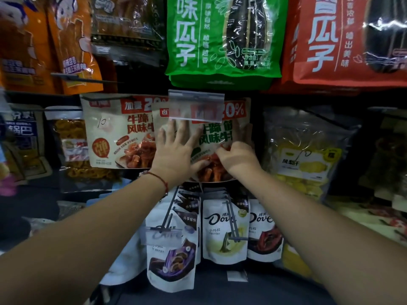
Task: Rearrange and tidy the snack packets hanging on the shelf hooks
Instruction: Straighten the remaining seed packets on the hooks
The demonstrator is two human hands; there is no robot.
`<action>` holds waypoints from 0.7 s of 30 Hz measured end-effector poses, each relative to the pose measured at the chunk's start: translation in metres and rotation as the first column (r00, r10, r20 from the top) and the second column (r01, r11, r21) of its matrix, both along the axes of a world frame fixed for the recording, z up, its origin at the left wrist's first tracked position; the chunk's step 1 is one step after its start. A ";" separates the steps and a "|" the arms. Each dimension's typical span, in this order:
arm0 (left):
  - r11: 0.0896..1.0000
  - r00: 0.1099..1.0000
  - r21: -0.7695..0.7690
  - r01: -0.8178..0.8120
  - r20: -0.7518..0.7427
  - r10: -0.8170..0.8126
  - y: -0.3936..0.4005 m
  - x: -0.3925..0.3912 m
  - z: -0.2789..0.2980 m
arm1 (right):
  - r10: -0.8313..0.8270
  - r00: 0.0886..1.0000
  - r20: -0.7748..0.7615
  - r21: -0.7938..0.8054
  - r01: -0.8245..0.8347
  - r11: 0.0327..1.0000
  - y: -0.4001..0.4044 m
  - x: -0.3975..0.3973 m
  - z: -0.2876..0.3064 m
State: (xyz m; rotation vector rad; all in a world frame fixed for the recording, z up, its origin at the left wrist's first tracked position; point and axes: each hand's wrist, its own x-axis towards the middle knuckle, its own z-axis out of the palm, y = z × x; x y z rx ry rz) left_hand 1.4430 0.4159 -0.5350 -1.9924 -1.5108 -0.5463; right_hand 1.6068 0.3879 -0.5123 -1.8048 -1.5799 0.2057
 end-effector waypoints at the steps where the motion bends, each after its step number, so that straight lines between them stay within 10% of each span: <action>1: 1.000 1.000 -0.014 0.024 0.018 -0.024 0.004 0.000 0.001 | -0.003 1.000 -0.024 0.001 0.003 1.000 0.013 0.001 -0.003; 8: 0.998 0.939 0.053 -0.045 0.342 0.024 -0.005 0.002 -0.021 | -0.070 0.895 -0.440 -0.025 0.065 0.998 0.048 0.000 -0.029; 14: 0.962 0.325 0.075 0.261 0.932 -0.160 -0.007 -0.008 -0.031 | 0.040 0.668 -0.743 -0.001 -0.061 0.998 0.037 0.009 -0.044; 21: 0.908 0.382 -0.058 0.414 0.917 -0.115 0.019 -0.016 -0.027 | 0.118 0.589 -0.799 0.052 -0.129 0.990 0.040 0.000 -0.052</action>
